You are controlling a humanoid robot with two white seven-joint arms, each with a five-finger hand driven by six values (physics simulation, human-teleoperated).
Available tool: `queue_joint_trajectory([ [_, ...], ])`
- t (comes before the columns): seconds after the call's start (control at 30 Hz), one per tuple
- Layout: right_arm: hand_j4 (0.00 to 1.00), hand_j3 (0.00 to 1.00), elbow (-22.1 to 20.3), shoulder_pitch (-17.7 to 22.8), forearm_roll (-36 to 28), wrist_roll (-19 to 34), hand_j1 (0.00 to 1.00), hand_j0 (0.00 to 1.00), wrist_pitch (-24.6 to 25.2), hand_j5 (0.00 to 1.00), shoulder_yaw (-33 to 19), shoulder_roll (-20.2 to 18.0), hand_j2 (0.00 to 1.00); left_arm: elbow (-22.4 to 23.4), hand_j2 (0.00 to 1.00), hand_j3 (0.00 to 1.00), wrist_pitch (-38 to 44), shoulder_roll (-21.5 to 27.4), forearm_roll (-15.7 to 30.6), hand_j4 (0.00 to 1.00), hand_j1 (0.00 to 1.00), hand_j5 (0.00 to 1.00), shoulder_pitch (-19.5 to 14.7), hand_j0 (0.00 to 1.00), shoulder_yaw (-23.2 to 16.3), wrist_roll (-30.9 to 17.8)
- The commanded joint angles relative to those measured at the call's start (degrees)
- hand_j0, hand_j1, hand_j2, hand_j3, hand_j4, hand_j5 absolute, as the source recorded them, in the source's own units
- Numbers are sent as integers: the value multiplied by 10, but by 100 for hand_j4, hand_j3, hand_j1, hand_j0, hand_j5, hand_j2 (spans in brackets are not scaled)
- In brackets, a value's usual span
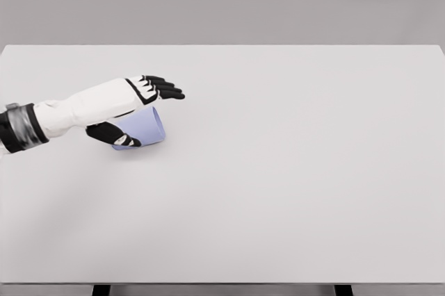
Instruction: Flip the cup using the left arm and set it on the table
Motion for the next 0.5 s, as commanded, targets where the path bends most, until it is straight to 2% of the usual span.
queue_joint_trajectory([
  [0.0, 100, 100, 0, 0, 0, 1, 100, 100, 0, 100, 0, 0, 100, -1, 100, 100, 2, -3, 3, 100, 100, 100, 0, 100, -2, 0],
  [0.17, 100, 100, 1, 0, 0, 0, 100, 100, 0, 100, 0, 0, 100, 2, 100, 100, 14, -5, 2, 100, 100, 100, -2, 100, 6, -6],
  [0.23, 100, 100, 0, 0, 0, 0, 100, 100, 0, 100, -1, 0, 100, 0, 100, 100, 49, -8, 1, 100, 100, 100, -14, 100, 10, -10],
  [0.3, 100, 100, 0, 0, 0, 0, 100, 100, 0, 100, 0, 0, 100, 0, 100, 100, 110, -13, 0, 100, 100, 100, -61, 100, 11, -12],
  [0.33, 100, 100, 1, 0, 0, 0, 100, 100, 0, 100, -1, 0, 100, 7, 100, 100, 156, -17, 2, 100, 100, 100, -97, 100, 5, -9],
  [0.37, 100, 100, 0, 0, 0, 0, 100, 100, 0, 100, 0, 0, 100, 40, 100, 100, 227, -18, 7, 100, 100, 100, -151, 100, -2, 1],
  [0.4, 100, 100, 0, 0, 0, 0, 100, 100, 0, 100, 0, 0, 100, 71, 100, 100, 279, -26, 6, 100, 100, 100, -194, 100, -29, 21],
  [0.43, 100, 100, 0, 0, 0, 0, 100, 100, 0, 100, -1, 0, 100, 95, 100, 100, 316, -20, 6, 100, 100, 100, -271, 100, -106, 24],
  [0.47, 100, 100, 1, 0, 0, 0, 100, 100, 0, 100, -1, 0, 100, 89, 100, 100, 312, 27, 9, 100, 100, 100, -312, 100, -190, 25],
])
